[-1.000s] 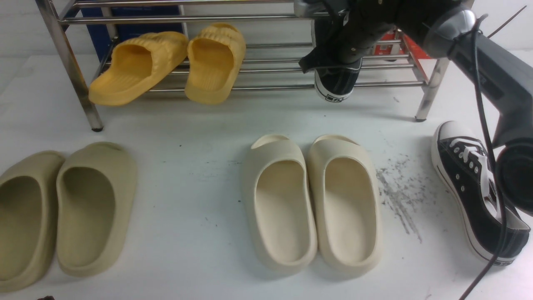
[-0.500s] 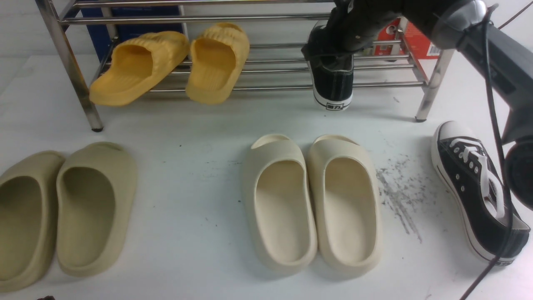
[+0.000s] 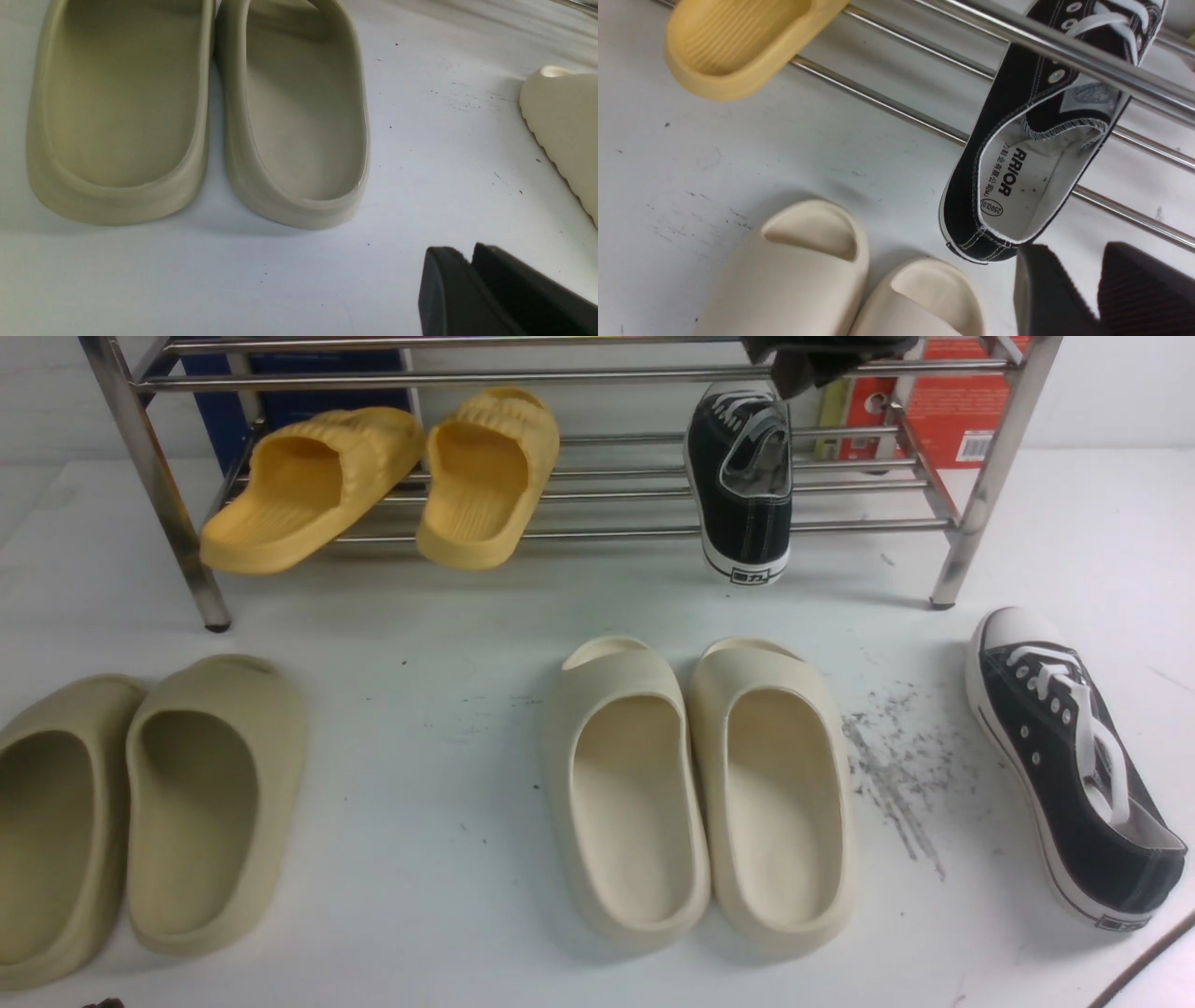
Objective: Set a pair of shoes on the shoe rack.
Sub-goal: Use the right arm to grab the shoe closest to it
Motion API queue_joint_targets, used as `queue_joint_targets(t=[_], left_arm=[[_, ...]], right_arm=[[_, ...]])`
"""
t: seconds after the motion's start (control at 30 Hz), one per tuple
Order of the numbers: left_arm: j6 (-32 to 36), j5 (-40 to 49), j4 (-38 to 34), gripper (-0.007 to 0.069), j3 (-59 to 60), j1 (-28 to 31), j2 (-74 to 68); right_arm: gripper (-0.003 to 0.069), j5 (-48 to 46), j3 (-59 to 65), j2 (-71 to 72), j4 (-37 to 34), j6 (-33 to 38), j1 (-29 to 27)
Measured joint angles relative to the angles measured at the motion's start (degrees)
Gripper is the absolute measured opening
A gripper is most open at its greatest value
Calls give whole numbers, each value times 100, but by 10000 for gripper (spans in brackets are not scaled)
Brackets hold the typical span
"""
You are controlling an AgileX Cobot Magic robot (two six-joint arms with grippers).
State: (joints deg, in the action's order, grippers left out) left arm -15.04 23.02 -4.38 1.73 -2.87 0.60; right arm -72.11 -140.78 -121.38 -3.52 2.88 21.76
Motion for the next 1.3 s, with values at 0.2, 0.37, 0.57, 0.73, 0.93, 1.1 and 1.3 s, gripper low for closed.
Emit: queue_joint_targets(t=[0.2, 0.37, 0.57, 0.73, 0.93, 1.1, 1.3], left_arm=[[0, 0, 0, 91, 0, 0, 0], [0, 0, 0, 91, 0, 0, 0], [0, 0, 0, 91, 0, 0, 0], [0, 0, 0, 91, 0, 0, 0], [0, 0, 0, 93, 0, 0, 0], [0, 0, 0, 99, 0, 0, 0], [0, 0, 0, 104, 0, 0, 0]], right_arm=[[148, 6, 1605, 785, 34, -80, 0], [148, 18, 3236, 1765, 267, -196, 0], [176, 60, 5141, 3107, 1228, -1044, -13], [293, 127, 6601, 3595, 1237, -1410, -389], [487, 1408, 7957, 3504, 765, -1437, -1166], [505, 2470, 8400, 3171, 702, -1432, -1307], [393, 2728, 8423, 2748, 702, -1414, -1307]])
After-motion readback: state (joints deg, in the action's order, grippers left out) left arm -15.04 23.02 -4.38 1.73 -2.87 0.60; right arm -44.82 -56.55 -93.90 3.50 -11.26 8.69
